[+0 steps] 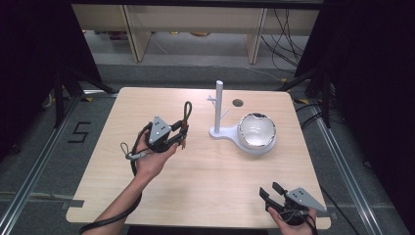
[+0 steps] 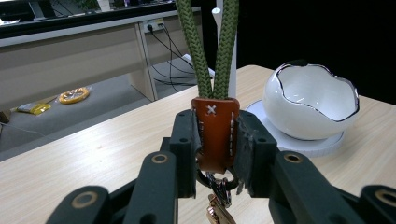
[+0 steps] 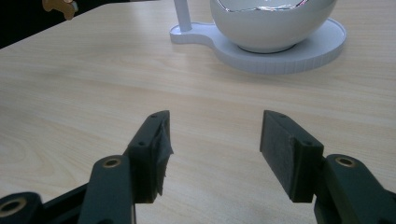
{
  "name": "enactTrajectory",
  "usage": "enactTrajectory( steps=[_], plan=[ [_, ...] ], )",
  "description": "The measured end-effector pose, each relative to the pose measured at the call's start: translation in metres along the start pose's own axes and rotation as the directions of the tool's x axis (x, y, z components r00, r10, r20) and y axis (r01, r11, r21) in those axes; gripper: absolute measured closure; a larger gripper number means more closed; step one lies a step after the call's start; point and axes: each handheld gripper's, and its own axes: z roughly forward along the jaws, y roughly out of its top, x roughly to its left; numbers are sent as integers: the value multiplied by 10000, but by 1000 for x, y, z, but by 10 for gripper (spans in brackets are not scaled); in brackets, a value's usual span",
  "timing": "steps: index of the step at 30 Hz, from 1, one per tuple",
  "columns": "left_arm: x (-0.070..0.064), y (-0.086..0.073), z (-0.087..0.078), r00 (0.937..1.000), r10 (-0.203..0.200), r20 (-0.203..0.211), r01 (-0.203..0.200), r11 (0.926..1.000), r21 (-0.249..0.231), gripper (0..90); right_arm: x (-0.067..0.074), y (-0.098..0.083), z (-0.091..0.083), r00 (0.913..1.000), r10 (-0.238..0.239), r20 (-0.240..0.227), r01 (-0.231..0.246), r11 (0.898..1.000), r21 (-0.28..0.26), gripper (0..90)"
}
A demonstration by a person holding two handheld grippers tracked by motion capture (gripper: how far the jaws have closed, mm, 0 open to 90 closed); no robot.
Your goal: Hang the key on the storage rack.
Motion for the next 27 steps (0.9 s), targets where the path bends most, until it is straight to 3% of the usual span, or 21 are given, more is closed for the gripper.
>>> enactTrajectory(
  steps=[8, 27],
  plan=[
    [-4, 4, 8, 9999, 109, 31, -109, 9999, 15, 702, -1, 0, 1, 10000, -72, 29, 72, 9998, -183, 436],
    [-11, 11, 25, 9998, 170, 93, -170, 9998, 36, 701, 0, 0, 0, 10000, -8, 72, 8, 10000, -2, 435]
  ],
)
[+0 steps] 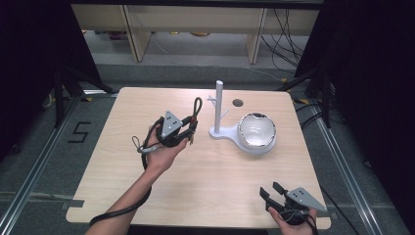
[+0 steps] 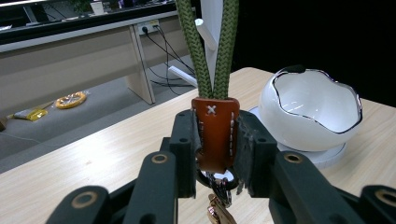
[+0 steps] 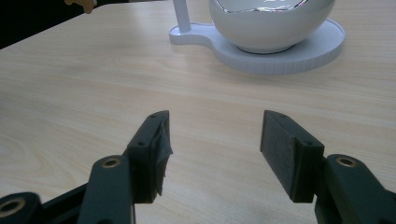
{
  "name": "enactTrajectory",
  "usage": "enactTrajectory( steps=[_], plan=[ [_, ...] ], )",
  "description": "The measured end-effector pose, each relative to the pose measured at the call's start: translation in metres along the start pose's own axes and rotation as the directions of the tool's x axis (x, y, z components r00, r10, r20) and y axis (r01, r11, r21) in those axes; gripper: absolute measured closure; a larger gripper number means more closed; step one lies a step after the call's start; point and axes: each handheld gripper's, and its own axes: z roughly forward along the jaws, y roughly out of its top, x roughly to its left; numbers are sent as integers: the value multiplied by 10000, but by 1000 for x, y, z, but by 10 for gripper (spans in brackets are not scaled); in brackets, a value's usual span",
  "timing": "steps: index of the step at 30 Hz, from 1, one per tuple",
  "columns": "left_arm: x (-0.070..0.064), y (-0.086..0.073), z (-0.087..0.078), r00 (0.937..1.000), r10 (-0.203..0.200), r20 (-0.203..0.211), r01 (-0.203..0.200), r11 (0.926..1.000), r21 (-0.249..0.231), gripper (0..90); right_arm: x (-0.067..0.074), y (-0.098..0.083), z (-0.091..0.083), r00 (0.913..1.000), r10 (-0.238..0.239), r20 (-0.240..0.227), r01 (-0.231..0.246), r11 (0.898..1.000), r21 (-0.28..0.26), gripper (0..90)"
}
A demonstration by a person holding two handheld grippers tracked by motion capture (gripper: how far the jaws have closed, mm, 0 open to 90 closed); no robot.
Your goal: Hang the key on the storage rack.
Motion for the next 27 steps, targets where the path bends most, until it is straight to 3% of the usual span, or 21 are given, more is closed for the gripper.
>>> enactTrajectory(
  steps=[5, 7, 8, 12, 14, 15, 16, 18, 27],
  plan=[
    [-2, 2, 4, 10000, 38, 18, -38, 10000, 35, 701, 0, 0, 0, 10000, -61, 38, 61, 10000, -18, 434],
    [-3, 2, 5, 9999, -169, 11, 169, 9997, 161, 701, 0, 0, 0, 10000, -13, 20, 13, 10000, 0, 433],
    [-2, 2, 6, 10000, 64, 16, -64, 10000, 69, 701, 0, 0, 0, 10000, 12, 14, -12, 10000, 18, 433],
    [-3, 3, 9, 10000, 73, 15, -74, 9999, 129, 701, -1, 0, 0, 10000, -43, 25, 43, 10000, -25, 431],
    [-5, 3, 11, 9999, -126, 17, 126, 9996, 249, 701, -1, 0, 0, 10000, -42, 32, 42, 10000, -25, 430],
    [-3, 3, 12, 10000, 78, 16, -78, 9998, 187, 700, -1, 0, 0, 10000, -43, 33, 43, 10000, -28, 430],
    [-5, 3, 13, 9999, -115, 14, 115, 9996, 272, 700, -1, 0, 0, 10000, -43, 30, 43, 10000, -27, 430],
    [-4, 3, 15, 9999, 116, 9, -116, 9997, 236, 700, -1, 0, 0, 10000, -42, 28, 42, 10000, -27, 430],
    [-6, 3, 24, 9999, 112, 41, -113, 9991, 407, 700, -1, 0, 0, 10000, -68, 65, 67, 10000, 67, 430]
  ],
)
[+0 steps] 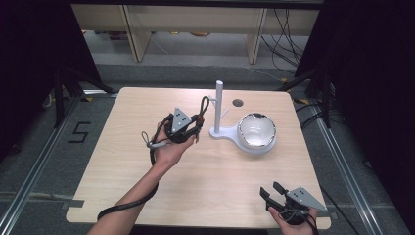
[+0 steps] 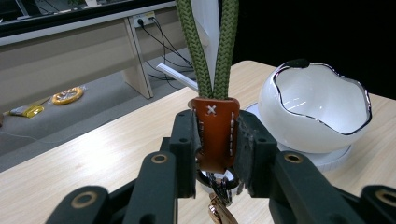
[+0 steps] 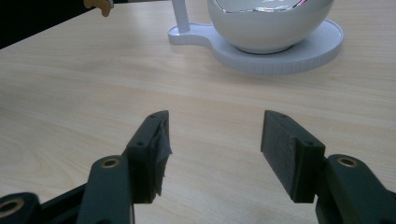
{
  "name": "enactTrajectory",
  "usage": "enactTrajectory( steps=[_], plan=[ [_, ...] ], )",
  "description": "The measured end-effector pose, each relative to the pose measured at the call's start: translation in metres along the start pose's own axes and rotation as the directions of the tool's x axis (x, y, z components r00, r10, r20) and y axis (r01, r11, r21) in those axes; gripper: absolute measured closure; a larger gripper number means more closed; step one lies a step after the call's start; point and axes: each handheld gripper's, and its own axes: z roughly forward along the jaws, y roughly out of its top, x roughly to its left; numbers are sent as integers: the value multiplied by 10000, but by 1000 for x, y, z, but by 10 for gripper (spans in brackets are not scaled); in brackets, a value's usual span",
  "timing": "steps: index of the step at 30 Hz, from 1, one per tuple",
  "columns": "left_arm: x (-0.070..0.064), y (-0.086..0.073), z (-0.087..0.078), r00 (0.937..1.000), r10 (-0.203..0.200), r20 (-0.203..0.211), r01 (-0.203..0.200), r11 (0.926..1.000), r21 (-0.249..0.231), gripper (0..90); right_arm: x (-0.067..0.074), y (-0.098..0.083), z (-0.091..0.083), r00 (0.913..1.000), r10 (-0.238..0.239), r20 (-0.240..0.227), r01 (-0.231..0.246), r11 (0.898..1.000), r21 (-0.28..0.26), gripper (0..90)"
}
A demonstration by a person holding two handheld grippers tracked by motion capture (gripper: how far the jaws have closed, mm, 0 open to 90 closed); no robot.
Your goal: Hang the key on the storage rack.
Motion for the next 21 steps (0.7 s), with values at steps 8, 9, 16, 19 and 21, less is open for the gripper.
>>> enactTrajectory(
  steps=[8, 9, 16, 19, 21],
  plan=[
    [-2, -1, 7, 9998, -216, 16, 215, 9995, 211, 700, 0, 0, 0, 10000, 55, -59, -54, 10000, 62, 430],
    [-1, -1, 8, 9998, -203, 16, 202, 9995, 223, 700, 0, 0, 1, 9999, 74, -138, -75, 9999, -71, 429],
    [1, -1, 12, 9995, -305, -42, 306, 9990, 323, 700, -2, -1, 2, 9999, -120, 107, 121, 9999, -119, 429],
    [4, -1, 15, 9998, -168, -73, 170, 9996, 224, 700, -2, -1, 1, 9999, -113, 61, 113, 9999, -33, 429],
    [5, -1, 16, 9999, -142, -90, 144, 9995, 269, 699, -2, -1, 1, 9999, -74, 86, 74, 9999, -95, 429]
  ],
)
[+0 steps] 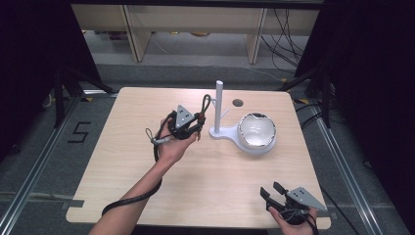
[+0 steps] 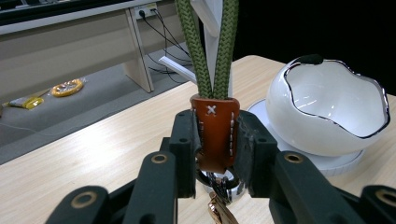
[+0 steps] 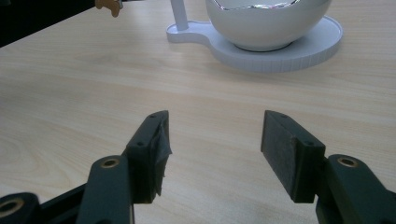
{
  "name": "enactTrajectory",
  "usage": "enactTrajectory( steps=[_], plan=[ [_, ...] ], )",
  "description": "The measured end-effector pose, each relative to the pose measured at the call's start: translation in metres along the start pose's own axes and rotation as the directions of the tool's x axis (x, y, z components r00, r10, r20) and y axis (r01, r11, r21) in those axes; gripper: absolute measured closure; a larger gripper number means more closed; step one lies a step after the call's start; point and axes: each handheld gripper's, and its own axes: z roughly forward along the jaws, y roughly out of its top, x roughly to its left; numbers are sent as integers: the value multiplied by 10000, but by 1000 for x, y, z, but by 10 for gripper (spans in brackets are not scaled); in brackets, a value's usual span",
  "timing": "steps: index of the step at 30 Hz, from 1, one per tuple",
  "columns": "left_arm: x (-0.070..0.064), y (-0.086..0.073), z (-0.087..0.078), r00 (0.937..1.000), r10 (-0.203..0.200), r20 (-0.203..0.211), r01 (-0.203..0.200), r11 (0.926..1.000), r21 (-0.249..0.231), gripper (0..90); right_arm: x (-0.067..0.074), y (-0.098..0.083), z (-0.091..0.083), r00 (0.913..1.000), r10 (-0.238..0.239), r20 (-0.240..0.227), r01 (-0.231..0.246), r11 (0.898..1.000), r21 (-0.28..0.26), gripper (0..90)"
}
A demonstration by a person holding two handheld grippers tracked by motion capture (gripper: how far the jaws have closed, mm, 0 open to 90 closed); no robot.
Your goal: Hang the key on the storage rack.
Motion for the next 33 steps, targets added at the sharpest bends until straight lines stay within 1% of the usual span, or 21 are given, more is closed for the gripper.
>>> enactTrajectory(
  steps=[1, 2, 3, 4, 5, 7, 8, 9, 10, 14, 15, 16, 17, 18, 19, 20, 28, 29, 30, 31, 33],
  plan=[
    [0, 0, 1, 10000, -57, 3, 57, 10000, 2, 699, 1, 0, 0, 9998, 187, -114, -187, 9998, 37, 429],
    [0, 0, 1, 10000, -47, 12, 47, 10000, 33, 699, 0, 0, 1, 9999, 124, -114, -124, 9999, 27, 429],
    [0, 0, 2, 10000, -59, -2, 59, 10000, 42, 699, 1, -1, 1, 9995, 240, -195, -239, 9997, 31, 429],
    [0, -1, 3, 10000, -75, -12, 75, 10000, 49, 699, 0, 0, 1, 9993, 195, -325, -191, 9998, 104, 429],
    [0, -1, 3, 9999, -117, -9, 117, 9999, 73, 699, 1, -1, 2, 9991, 266, -329, -264, 9996, 77, 428],
    [0, -1, 5, 9999, -120, -4, 120, 9998, 133, 699, 1, -1, 1, 9994, 218, -277, -216, 9997, 65, 428],
    [-1, -1, 6, 10000, -94, 8, 94, 9999, 143, 699, 1, -1, 2, 9991, 270, -337, -268, 9996, 76, 428],
    [-1, -1, 7, 10000, -90, 28, 89, 9998, 170, 699, 0, -1, 2, 9995, 173, -274, -172, 9998, 44, 428],
    [-1, -1, 7, 10000, -69, 20, 69, 9997, 223, 698, 1, 0, 1, 9990, 328, -307, -326, 9994, 88, 428],
    [-3, -2, 11, 9999, -114, 26, 114, 9996, 275, 698, 0, -1, 1, 9987, 328, -384, -324, 9994, 115, 427],
    [-3, -2, 12, 10000, -76, 28, 75, 9995, 320, 698, 1, 0, 0, 9991, 328, -270, -321, 9992, 239, 427],
    [-3, -3, 13, 10000, -62, 22, 61, 9994, 347, 697, 0, -1, 2, 9992, 273, -300, -272, 9996, 51, 427],
    [-3, -3, 14, 10000, -40, 25, 39, 9992, 399, 698, -1, -1, 2, 9996, 94, -257, -93, 9999, 38, 427],
    [-3, -3, 15, 10000, -61, 32, 60, 9992, 408, 697, -1, -1, 1, 9995, 147, -282, -145, 9999, 57, 427],
    [-3, -3, 15, 10000, -59, 42, 57, 9990, 433, 697, -1, 0, 1, 9999, 57, -135, -55, 9999, 97, 427],
    [-4, -4, 17, 10000, -59, 37, 57, 9990, 444, 697, -2, -1, 2, 9997, 60, -233, -62, 10000, -49, 426],
    [-7, -4, 25, 9999, -91, 113, 83, 9978, 651, 695, -1, -1, 2, 9996, 94, -277, -93, 9999, 40, 425],
    [-7, -5, 26, 9998, -168, 127, 160, 9977, 662, 695, 0, -1, 2, 9992, 253, -310, -252, 9997, 31, 425],
    [-9, -6, 27, 9991, -411, 120, 401, 9961, 784, 694, 0, -1, 1, 9995, 222, -242, -218, 9996, 193, 425],
    [-9, -7, 28, 9992, -388, 133, 375, 9959, 825, 693, -1, -1, 1, 9997, 162, -199, -157, 9996, 227, 425],
    [-9, -8, 30, 9988, -472, 122, 461, 9956, 811, 693, 0, -1, 1, 9993, 275, -249, -269, 9994, 240, 425]
  ],
)
